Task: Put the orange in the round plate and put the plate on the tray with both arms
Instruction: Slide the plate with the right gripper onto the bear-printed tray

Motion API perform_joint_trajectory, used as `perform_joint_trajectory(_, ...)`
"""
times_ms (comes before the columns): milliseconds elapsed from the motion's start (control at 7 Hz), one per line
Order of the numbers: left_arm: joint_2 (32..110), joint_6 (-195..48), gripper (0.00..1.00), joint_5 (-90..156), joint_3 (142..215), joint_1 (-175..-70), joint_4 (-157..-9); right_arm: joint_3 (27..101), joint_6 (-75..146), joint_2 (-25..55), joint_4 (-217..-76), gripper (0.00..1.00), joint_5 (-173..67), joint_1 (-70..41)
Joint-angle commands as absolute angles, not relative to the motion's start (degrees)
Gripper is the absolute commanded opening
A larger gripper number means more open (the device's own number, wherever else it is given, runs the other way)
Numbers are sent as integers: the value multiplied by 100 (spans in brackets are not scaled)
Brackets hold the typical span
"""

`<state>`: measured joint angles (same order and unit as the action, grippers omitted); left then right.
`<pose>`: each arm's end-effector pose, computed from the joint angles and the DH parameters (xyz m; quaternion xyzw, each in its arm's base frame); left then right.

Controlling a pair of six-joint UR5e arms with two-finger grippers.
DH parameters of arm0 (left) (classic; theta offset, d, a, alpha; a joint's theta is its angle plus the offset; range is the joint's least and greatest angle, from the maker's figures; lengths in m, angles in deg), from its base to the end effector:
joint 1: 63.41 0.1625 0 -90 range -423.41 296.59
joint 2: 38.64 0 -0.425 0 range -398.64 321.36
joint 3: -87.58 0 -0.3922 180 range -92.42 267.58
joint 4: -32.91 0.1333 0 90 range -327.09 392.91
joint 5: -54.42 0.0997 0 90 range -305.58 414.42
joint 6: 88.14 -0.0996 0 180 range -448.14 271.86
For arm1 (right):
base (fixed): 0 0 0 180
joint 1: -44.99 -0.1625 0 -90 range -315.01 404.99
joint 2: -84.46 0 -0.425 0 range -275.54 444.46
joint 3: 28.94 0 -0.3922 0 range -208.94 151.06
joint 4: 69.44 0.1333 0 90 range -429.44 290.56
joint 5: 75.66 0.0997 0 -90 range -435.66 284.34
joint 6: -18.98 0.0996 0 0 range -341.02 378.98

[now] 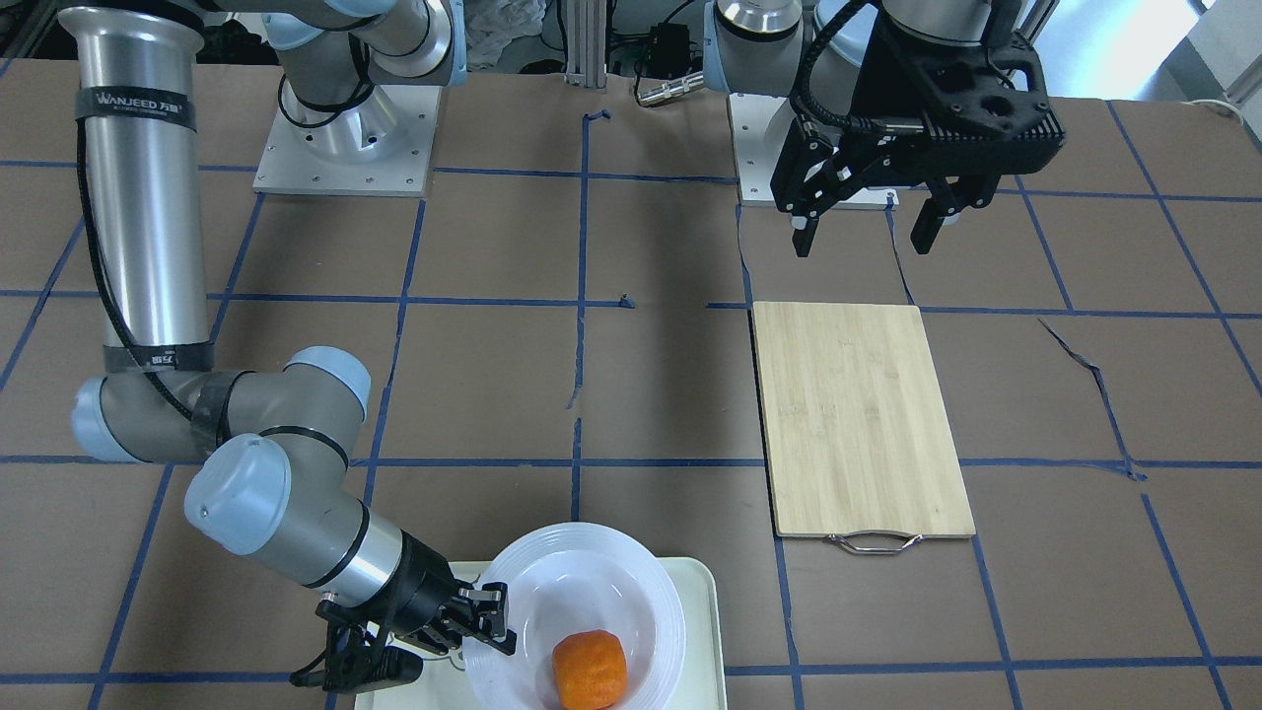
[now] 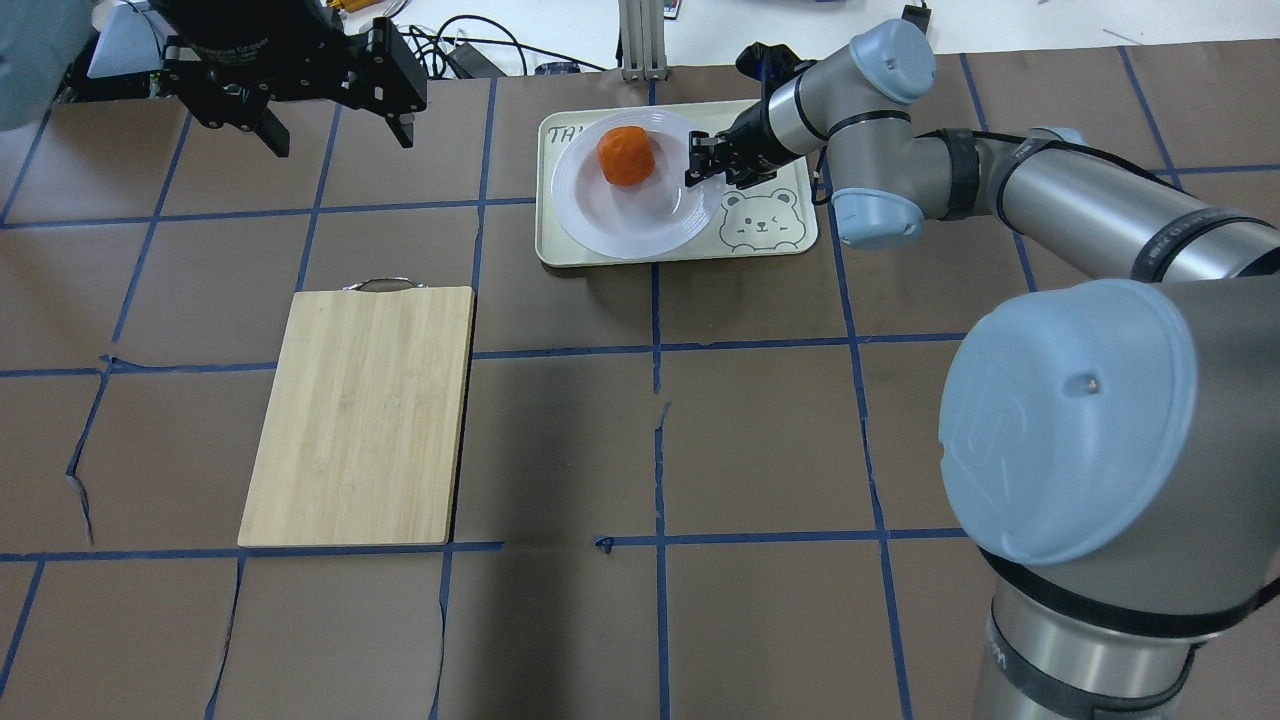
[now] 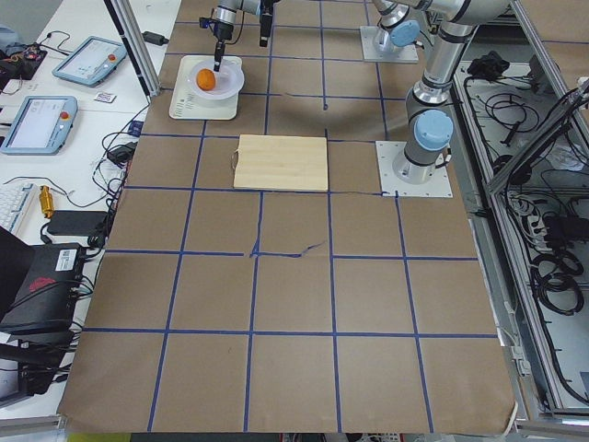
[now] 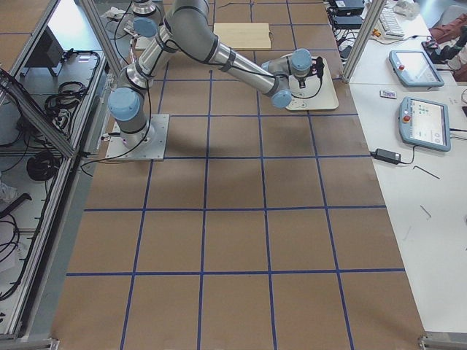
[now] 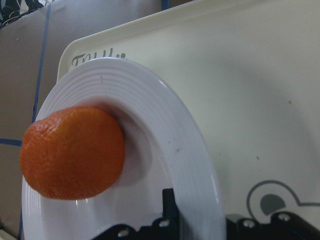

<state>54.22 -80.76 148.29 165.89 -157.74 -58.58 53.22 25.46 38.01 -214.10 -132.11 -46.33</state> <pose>-0.1655 -0.5093 0.5614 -0.0287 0.9970 -0.0671 0.0270 0.2052 -0.7280 0.1955 -0.0050 0.9456 -0.1379 0.2947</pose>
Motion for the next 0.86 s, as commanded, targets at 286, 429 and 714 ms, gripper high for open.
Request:
perform_joint_trajectory(286,5417,-8076,100,14829,16589,-15772,-5858,5271,2610,4078,-21402,0,-12886,-4598)
perform_joint_trajectory(429,5417,-8076,100,14829,16589,-15772,-5858,5262,2584,4096,-21410,20,-12962,-4598)
perform_joint_trajectory(714,5417,-8076,100,14829,16589,-15772,-5858,5087,2601,4087,-21402,100,-13024,-4563)
